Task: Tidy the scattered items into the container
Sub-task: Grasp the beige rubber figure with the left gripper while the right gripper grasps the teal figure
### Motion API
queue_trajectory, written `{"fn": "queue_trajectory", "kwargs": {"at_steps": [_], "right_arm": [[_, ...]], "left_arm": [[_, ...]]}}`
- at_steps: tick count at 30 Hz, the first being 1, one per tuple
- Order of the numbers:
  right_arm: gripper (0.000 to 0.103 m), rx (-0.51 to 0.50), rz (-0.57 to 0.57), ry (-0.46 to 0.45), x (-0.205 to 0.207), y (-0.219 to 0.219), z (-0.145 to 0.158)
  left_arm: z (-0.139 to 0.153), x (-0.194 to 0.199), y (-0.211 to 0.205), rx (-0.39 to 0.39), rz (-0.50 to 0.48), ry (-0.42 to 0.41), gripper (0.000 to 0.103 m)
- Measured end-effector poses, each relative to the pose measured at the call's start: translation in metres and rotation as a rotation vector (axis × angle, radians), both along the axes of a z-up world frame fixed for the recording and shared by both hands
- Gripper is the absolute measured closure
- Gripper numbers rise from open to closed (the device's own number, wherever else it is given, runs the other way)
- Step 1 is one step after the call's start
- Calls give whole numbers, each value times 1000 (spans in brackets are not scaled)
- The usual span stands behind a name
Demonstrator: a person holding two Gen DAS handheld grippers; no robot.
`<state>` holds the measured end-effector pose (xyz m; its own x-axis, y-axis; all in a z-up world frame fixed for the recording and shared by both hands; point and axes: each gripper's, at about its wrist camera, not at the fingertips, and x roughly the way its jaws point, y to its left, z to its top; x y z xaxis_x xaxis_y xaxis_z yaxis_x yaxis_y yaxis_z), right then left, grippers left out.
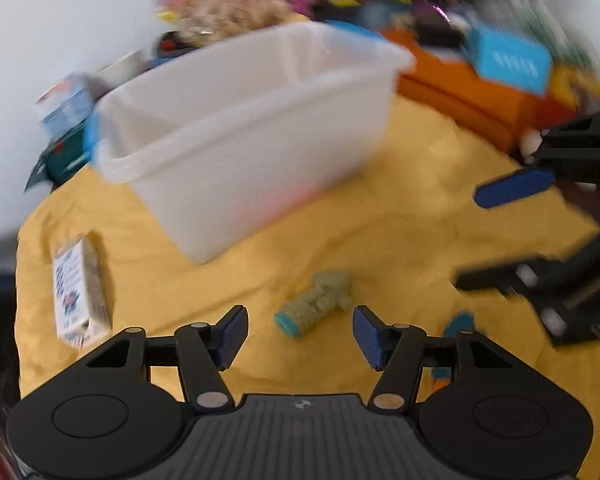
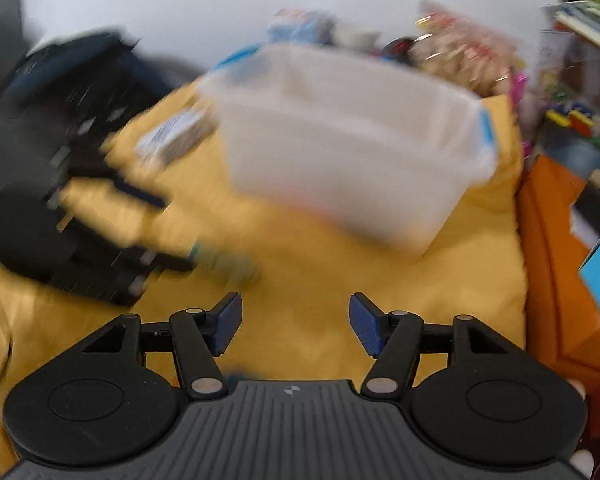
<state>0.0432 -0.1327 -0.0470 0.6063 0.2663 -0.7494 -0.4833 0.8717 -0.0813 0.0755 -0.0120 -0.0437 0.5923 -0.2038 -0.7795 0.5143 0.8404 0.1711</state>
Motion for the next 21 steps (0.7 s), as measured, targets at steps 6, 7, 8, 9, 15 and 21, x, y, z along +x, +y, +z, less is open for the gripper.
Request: {"fn": "queue_trajectory", "kwargs": {"at_steps": [6,7,8,9,15,21], "right_arm": [[40,-18,95,80,-24,-2,-19],[40,-14,94,86,-27,-3,-21],[40,-10,91,91,-29,-3,-22],[40,-7,88,94,-31,-3,-23],[39,-29,109,54,-41,-5,-21],[39,-41,282,74,-31,1,-30]], "left_arm": [[-15,26,-13,44,-144,73,43],[-20,33,-15,48,-150,92,49],[-25,41,-15,48,-154,120,53],[-29,48,-14,40,-154,152,63],[-29,34,-6,-38,-41,193,76],[-30,-16,2,-72,84,256,76]]}}
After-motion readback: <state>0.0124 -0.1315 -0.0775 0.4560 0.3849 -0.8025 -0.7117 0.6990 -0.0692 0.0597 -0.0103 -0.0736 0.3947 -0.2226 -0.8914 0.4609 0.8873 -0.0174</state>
